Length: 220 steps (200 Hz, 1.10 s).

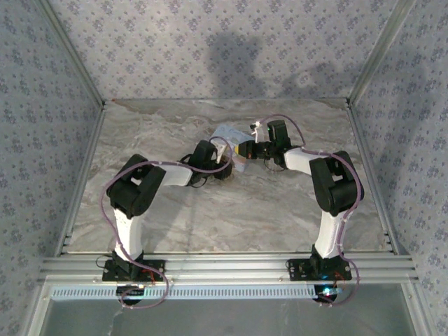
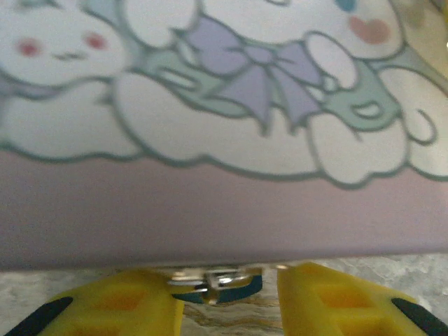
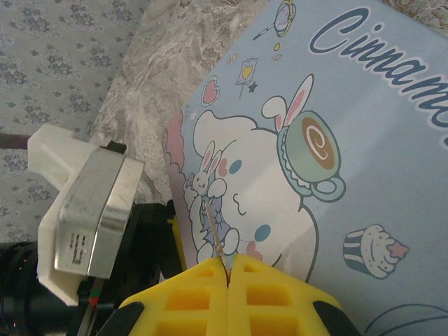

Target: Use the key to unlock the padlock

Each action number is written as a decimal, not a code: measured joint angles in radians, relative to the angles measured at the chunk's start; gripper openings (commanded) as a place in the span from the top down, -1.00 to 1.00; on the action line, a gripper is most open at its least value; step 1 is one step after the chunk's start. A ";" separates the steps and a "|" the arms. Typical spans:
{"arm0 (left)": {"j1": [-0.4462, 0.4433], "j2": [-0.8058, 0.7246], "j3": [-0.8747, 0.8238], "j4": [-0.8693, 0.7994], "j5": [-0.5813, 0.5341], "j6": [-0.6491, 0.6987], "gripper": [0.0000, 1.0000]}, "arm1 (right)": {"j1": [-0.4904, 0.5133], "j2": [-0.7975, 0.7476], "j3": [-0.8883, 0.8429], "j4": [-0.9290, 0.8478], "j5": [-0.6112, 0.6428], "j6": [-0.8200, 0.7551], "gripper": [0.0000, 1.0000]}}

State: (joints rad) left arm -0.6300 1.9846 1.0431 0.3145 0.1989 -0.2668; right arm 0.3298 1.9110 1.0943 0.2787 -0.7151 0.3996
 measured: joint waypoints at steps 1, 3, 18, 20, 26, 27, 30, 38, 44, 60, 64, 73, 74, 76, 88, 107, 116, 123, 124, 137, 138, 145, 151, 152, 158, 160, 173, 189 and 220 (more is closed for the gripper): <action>0.000 0.000 0.000 0.000 0.000 -0.001 0.31 | 0.000 0.000 0.000 0.000 0.000 0.000 1.00; -0.001 0.000 0.000 0.000 -0.001 -0.002 0.32 | 0.000 0.000 0.000 0.000 0.000 0.000 1.00; -0.004 0.002 0.000 -0.002 -0.002 -0.010 0.38 | 0.000 0.000 -0.001 0.000 0.000 0.000 1.00; -0.004 0.002 0.000 -0.002 -0.002 -0.011 0.38 | 0.000 0.000 -0.001 0.000 0.000 0.000 1.00; -0.004 0.002 0.000 -0.002 -0.002 -0.013 0.40 | 0.000 0.000 -0.002 0.000 0.000 0.000 1.00; -0.004 0.002 0.000 -0.002 -0.003 -0.014 0.40 | 0.000 0.000 -0.002 0.000 0.000 0.000 1.00; -0.004 0.002 0.000 -0.003 -0.004 -0.014 0.40 | 0.000 -0.001 -0.002 0.000 0.000 0.000 1.00; -0.004 0.002 0.000 -0.003 -0.006 -0.016 0.42 | 0.000 -0.002 -0.002 0.000 0.001 0.000 1.00; -0.004 0.002 0.000 -0.004 -0.006 -0.016 0.43 | 0.000 -0.002 -0.003 0.000 0.001 0.000 1.00; -0.004 0.002 0.000 -0.004 -0.008 -0.017 0.42 | 0.000 -0.002 -0.003 0.001 0.001 0.000 1.00; -0.004 0.002 0.000 -0.004 -0.009 -0.021 0.41 | 0.000 -0.002 -0.003 0.001 0.001 0.000 1.00; -0.004 0.002 0.000 -0.004 -0.009 -0.024 0.36 | 0.000 -0.002 -0.003 0.002 0.001 0.000 1.00; -0.004 0.002 0.000 -0.004 -0.009 -0.025 0.35 | 0.000 -0.002 -0.003 0.002 0.001 0.000 1.00; -0.004 0.002 0.000 -0.004 -0.009 -0.025 0.34 | 0.000 -0.002 -0.003 0.002 0.001 0.000 1.00; -0.001 0.002 0.000 -0.003 -0.005 -0.037 0.28 | 0.000 -0.002 -0.003 0.002 0.001 0.000 1.00; 0.006 0.002 0.000 0.006 -0.001 -0.061 0.25 | 0.000 -0.002 -0.003 0.002 0.001 0.000 1.00; 0.013 0.002 -0.002 0.011 0.004 -0.070 0.24 | 0.000 -0.002 -0.003 0.002 0.001 0.000 1.00; 0.019 0.002 -0.006 0.018 0.011 -0.080 0.24 | 0.000 -0.002 -0.003 0.002 0.001 0.000 1.00; 0.020 0.002 -0.006 0.019 0.012 -0.082 0.24 | 0.000 -0.002 -0.003 0.002 0.001 0.000 1.00; 0.033 0.002 -0.016 0.037 0.029 -0.100 0.24 | 0.000 -0.002 -0.003 0.002 0.001 0.000 1.00; 0.034 0.002 -0.016 0.038 0.030 -0.102 0.23 | 0.000 -0.002 -0.003 0.002 0.001 0.000 1.00; 0.037 0.002 -0.018 0.044 0.037 -0.109 0.24 | 0.000 -0.002 -0.003 0.003 0.002 0.000 1.00; 0.039 0.002 -0.019 0.048 0.040 -0.113 0.23 | 0.000 -0.002 -0.003 0.003 0.003 0.000 1.00; 0.039 0.002 -0.019 0.048 0.041 -0.114 0.24 | 0.000 -0.002 -0.003 0.003 0.003 0.000 1.00; 0.041 0.002 -0.019 0.049 0.042 -0.119 0.25 | 0.000 -0.002 -0.003 0.003 0.003 0.000 1.00; 0.041 0.002 -0.019 0.049 0.044 -0.121 0.25 | 0.000 -0.002 -0.003 0.003 0.003 0.000 1.00; 0.042 0.002 -0.020 0.051 0.044 -0.127 0.30 | 0.000 -0.002 -0.003 0.003 0.004 0.000 1.00; 0.044 0.002 -0.020 0.051 0.046 -0.129 0.38 | 0.001 -0.002 -0.003 0.003 0.004 0.000 1.00; 0.047 0.002 -0.020 0.056 0.048 -0.139 0.53 | 0.003 -0.002 -0.003 0.003 0.009 0.000 1.00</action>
State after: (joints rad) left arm -0.5827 1.9862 1.0229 0.3706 0.2470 -0.4057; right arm 0.3328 1.9087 1.0908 0.2817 -0.7063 0.3996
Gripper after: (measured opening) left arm 0.262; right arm 0.038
